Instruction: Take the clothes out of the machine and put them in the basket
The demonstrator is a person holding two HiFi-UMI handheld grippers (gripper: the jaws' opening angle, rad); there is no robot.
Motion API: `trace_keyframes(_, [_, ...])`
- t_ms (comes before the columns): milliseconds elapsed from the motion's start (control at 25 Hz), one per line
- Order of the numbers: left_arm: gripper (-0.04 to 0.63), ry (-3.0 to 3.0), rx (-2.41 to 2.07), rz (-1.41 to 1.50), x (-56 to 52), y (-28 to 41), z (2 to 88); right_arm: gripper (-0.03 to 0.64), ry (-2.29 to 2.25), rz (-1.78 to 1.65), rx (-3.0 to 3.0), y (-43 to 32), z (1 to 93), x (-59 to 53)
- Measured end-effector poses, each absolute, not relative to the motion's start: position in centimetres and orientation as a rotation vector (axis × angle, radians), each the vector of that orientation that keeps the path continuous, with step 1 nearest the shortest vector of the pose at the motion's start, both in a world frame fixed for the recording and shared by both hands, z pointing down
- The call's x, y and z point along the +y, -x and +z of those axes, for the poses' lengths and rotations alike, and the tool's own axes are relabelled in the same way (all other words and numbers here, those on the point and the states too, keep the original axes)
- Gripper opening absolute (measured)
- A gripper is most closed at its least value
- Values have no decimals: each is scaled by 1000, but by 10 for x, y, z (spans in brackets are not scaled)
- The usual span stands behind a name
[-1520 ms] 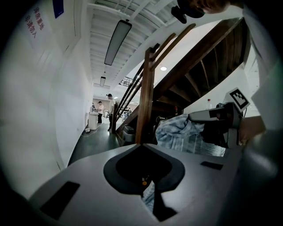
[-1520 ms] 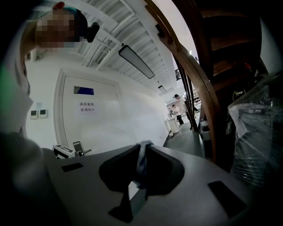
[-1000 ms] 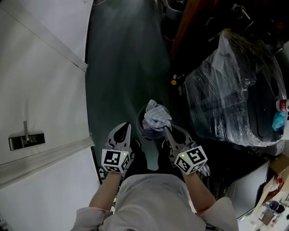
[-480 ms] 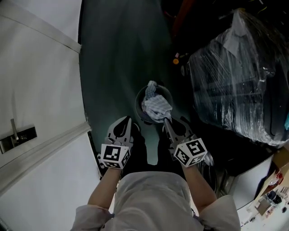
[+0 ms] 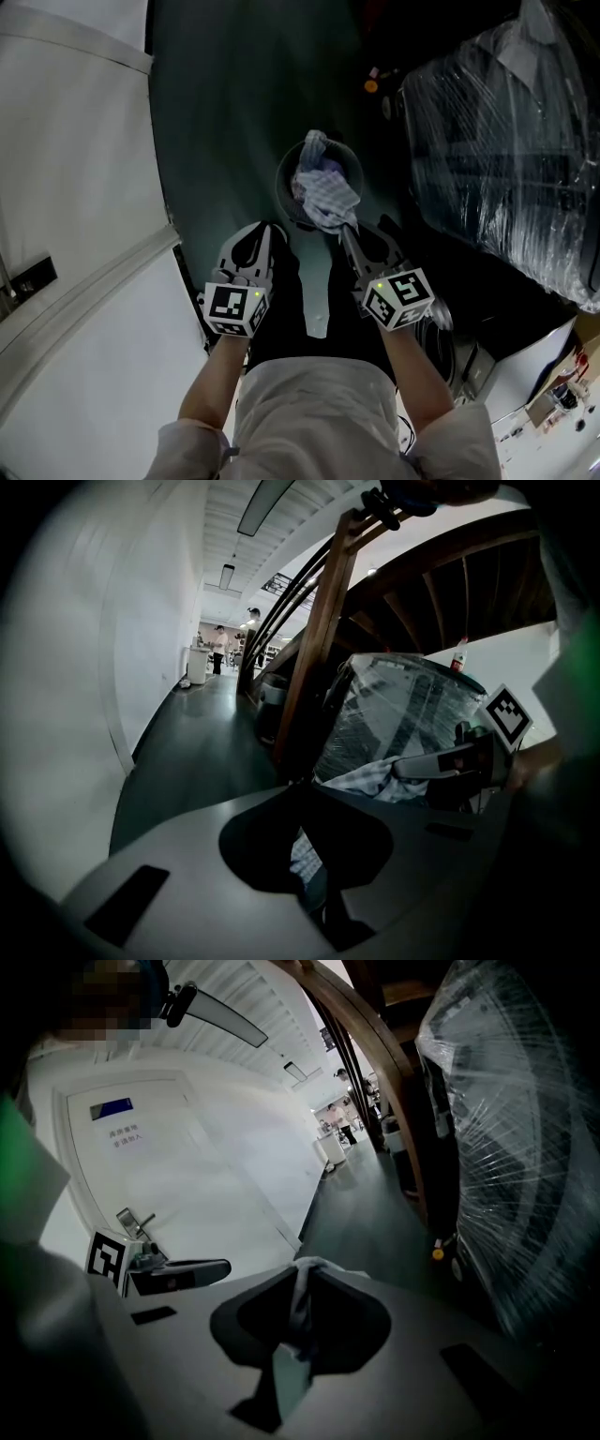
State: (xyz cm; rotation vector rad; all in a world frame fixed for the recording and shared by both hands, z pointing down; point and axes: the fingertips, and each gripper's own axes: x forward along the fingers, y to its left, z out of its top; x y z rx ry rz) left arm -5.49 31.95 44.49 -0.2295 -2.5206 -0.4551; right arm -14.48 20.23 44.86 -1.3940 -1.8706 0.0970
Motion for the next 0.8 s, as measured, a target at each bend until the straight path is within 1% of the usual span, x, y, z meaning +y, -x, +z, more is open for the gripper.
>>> trace_keyframes(240, [20, 215, -2486, -432, 315, 57, 480, 38, 1370, 47, -1832, 151, 494, 198])
trace_keyframes(800, [20, 203, -2356, -494, 314, 61, 575, 38, 1289, -28, -1777, 153, 593, 207])
